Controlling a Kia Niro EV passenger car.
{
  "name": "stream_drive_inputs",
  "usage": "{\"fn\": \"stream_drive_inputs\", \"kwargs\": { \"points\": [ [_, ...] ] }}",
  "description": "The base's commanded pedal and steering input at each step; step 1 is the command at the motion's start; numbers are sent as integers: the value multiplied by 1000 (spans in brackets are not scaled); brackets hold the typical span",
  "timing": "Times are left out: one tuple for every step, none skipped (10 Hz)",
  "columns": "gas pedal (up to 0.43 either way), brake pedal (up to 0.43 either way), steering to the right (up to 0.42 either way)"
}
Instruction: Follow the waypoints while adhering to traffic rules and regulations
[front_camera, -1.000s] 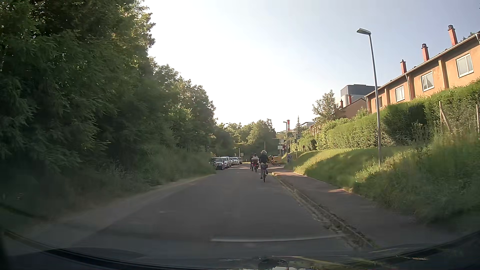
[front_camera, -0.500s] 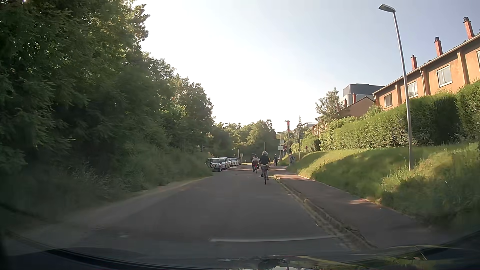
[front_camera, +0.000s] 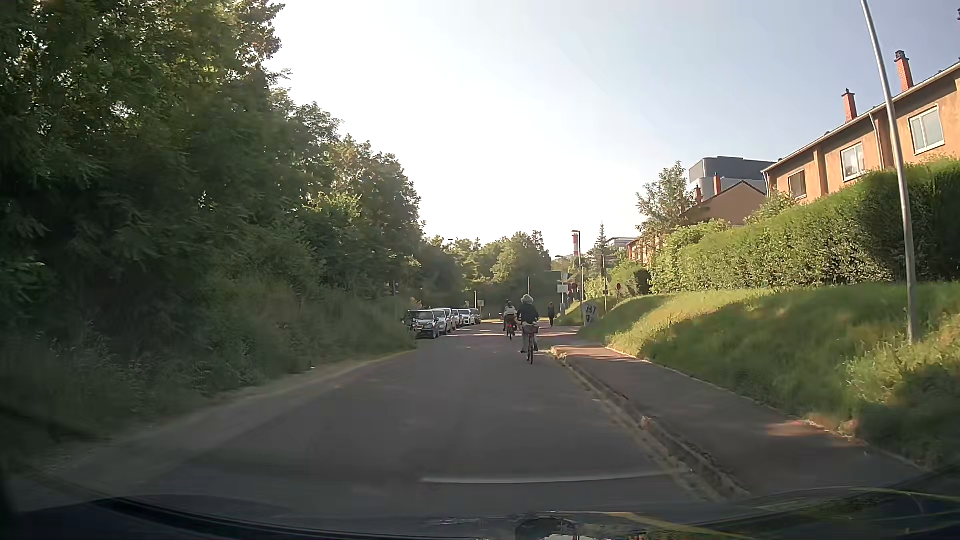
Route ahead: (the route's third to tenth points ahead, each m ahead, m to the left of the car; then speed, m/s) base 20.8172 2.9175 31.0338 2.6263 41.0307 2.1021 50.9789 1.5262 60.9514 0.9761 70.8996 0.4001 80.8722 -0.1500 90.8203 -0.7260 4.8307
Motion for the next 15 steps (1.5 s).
{"fn": "stream_drive_inputs", "kwargs": {
  "points": [
    [59,0,3],
    [39,0,2],
    [39,0,0],
    [39,0,0],
    [28,0,0],
    [0,0,0],
    [0,0,0],
    [0,0,0],
    [0,0,0],
    [0,0,0],
    [0,0,0],
    [0,0,0],
    [0,0,0],
    [0,0,3],
    [0,0,4]
  ]
}}
